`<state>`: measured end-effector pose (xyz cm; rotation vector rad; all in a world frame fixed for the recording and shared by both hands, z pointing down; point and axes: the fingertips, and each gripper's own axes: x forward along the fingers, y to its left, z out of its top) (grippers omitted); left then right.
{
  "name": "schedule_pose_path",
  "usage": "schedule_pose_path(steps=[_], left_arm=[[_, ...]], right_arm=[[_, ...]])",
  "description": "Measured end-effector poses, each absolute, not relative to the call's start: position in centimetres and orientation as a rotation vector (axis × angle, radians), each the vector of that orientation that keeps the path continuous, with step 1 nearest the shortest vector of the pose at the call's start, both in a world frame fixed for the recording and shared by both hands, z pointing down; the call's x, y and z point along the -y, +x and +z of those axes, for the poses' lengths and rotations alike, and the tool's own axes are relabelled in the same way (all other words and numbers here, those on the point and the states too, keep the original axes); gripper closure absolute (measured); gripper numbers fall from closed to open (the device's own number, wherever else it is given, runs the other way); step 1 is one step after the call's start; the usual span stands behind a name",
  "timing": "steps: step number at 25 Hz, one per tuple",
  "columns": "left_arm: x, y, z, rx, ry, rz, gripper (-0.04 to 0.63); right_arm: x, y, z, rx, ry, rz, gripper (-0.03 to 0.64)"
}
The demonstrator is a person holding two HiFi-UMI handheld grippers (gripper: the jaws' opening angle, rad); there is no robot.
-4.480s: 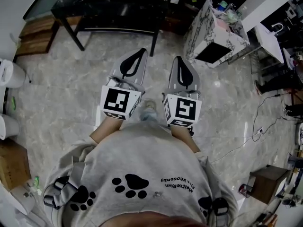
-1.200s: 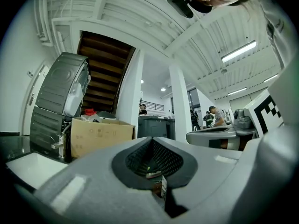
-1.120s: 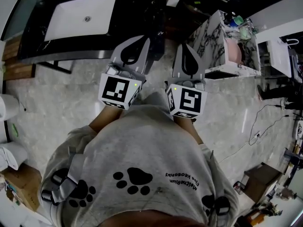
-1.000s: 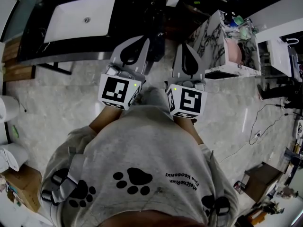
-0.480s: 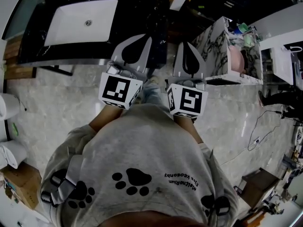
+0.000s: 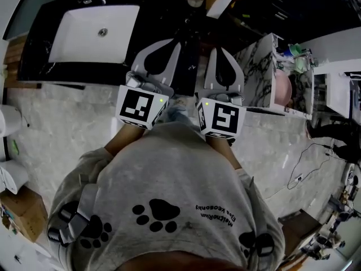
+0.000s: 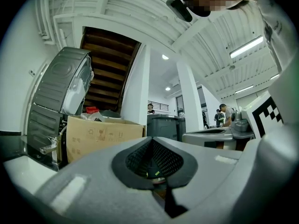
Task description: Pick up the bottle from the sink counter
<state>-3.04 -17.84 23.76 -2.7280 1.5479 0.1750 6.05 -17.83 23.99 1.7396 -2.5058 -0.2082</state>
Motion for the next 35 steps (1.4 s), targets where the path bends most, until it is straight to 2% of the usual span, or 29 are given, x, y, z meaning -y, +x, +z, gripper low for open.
schedule_pose_path(steps=[15, 35], left_arm=[[27.5, -0.4, 24.2, -1.628, -2.688, 0.139, 0.594], [33.1, 0.5, 25.1, -1.664, -2.619, 0.080, 0.594]], right_arm=[[28.4, 8.1, 26.0, 2.581, 1.610, -0.134, 0.615], [34.4, 8.5, 28.2, 2.630, 1.527, -0.121, 0.615]])
